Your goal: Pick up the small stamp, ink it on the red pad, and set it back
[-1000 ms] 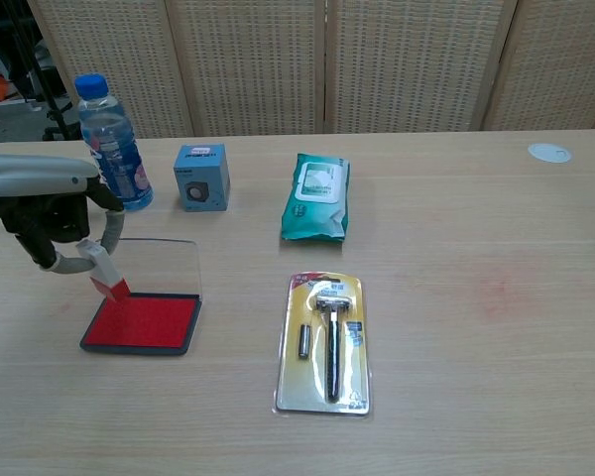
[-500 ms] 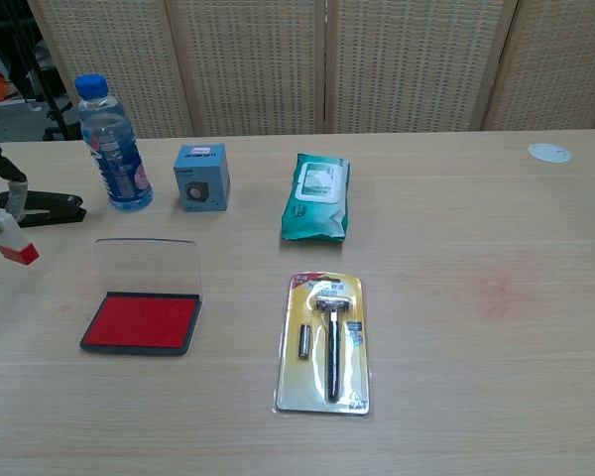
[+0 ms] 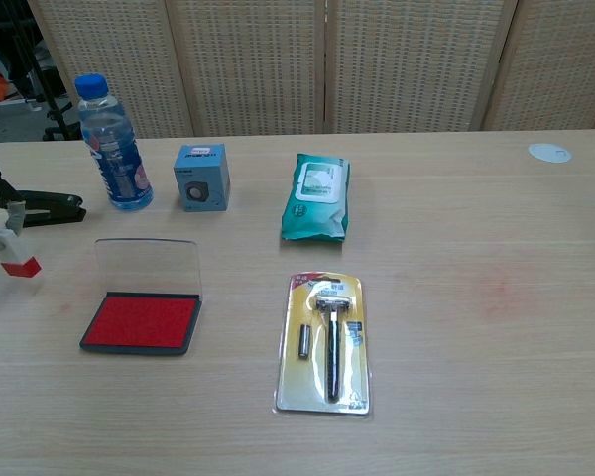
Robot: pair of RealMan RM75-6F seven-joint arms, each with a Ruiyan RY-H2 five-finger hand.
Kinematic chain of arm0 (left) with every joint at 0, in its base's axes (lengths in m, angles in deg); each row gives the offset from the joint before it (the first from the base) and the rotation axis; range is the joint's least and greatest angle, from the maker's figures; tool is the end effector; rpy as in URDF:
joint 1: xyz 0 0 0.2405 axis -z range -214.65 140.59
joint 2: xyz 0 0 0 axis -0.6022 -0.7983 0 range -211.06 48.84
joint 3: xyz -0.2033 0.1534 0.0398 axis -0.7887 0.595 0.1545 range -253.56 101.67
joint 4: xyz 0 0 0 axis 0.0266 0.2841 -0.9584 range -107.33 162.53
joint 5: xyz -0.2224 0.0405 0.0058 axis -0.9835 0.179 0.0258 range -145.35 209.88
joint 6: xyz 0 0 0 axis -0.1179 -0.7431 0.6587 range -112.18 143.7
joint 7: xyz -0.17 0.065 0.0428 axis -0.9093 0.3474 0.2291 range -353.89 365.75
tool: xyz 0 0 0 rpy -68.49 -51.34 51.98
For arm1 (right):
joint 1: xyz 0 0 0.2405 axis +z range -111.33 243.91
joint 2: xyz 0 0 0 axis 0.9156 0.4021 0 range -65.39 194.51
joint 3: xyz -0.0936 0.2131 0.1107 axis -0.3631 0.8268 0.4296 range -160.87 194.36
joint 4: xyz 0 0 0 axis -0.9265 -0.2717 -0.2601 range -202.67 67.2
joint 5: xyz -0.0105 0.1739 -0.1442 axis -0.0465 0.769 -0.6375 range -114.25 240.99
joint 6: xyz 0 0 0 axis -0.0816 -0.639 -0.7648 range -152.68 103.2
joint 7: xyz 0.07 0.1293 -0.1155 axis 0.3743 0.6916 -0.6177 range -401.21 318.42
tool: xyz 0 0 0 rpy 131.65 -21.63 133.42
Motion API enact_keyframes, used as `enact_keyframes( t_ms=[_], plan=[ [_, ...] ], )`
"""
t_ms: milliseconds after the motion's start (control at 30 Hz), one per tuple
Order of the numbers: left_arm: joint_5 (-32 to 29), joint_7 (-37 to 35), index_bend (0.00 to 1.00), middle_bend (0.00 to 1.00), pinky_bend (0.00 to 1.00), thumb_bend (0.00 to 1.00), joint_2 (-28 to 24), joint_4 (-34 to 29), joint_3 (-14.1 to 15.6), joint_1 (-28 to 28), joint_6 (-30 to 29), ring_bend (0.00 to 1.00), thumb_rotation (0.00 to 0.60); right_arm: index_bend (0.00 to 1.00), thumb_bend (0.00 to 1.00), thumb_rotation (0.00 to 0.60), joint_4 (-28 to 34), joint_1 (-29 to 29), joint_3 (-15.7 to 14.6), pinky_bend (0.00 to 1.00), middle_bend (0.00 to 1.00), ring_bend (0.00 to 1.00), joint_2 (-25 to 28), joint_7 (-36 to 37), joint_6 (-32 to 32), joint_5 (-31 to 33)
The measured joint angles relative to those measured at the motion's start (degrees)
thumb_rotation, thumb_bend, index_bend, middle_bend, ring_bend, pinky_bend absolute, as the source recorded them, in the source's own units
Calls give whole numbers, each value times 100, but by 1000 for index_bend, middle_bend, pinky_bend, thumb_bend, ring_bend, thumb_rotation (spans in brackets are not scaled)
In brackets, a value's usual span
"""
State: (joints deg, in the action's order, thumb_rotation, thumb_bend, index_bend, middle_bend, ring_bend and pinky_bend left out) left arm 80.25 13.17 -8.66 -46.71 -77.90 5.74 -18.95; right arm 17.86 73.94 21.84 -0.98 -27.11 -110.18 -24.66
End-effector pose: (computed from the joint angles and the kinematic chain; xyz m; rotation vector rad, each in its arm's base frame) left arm -0.3146 0.4149 0.0423 -1.6636 -1.2519 -0.4305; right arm -0.3187 -0.2515 0.1551 1.3575 -0.9469 1.1104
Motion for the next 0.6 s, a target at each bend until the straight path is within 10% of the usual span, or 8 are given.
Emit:
enact_keyframes(
  t_ms=[600],
  plan=[
    [-18,203,608,1000,919,403,552,425,-63,51,-169,1000,600,0,0,600,-13,-6,7,0,0,0,18,63,-12,7]
  ],
)
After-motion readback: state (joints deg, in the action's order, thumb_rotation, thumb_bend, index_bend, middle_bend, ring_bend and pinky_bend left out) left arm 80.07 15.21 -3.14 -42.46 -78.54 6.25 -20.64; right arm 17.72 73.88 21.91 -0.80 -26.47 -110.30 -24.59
